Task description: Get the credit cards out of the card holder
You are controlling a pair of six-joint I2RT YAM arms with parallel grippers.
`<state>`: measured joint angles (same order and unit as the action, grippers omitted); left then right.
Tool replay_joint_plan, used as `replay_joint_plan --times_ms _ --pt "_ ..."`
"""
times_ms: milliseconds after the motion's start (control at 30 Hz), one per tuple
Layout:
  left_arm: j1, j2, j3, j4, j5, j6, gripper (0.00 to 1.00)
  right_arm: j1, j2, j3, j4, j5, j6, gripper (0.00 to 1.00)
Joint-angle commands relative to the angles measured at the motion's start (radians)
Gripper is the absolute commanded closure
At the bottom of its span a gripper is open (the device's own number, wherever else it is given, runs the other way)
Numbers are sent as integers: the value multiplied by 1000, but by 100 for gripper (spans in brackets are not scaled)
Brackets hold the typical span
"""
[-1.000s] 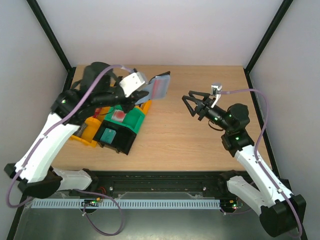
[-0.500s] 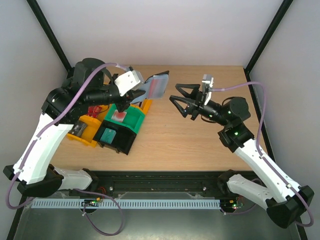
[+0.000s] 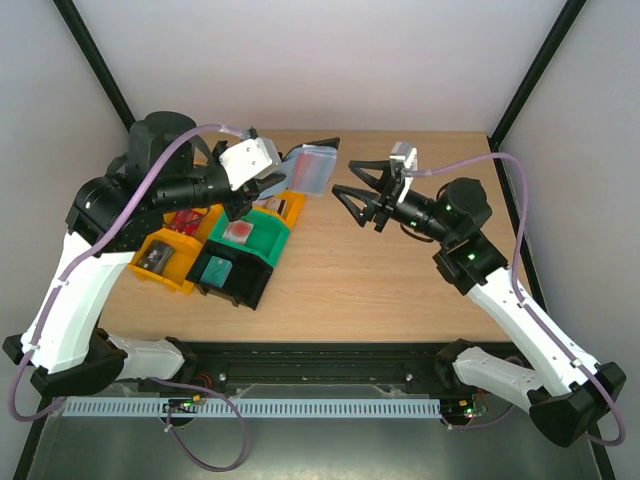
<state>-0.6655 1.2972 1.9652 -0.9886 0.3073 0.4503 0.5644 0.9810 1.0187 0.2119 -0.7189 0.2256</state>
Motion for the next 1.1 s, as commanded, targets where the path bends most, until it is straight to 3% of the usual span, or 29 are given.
replay_joint_plan --times_ms 0,367,767,1067 --pt "-15 -6 23 -4 -16 34 98 6 35 31 9 -1 7 33" --pt "-25 -5 20 -9 -12 44 98 6 38 18 60 -31 45 34" --pt "-28 6 -19 5 36 12 98 41 76 27 163 -111 195 12" --pt "-28 19 -27 8 105 -16 98 116 111 51 169 -31 178 7"
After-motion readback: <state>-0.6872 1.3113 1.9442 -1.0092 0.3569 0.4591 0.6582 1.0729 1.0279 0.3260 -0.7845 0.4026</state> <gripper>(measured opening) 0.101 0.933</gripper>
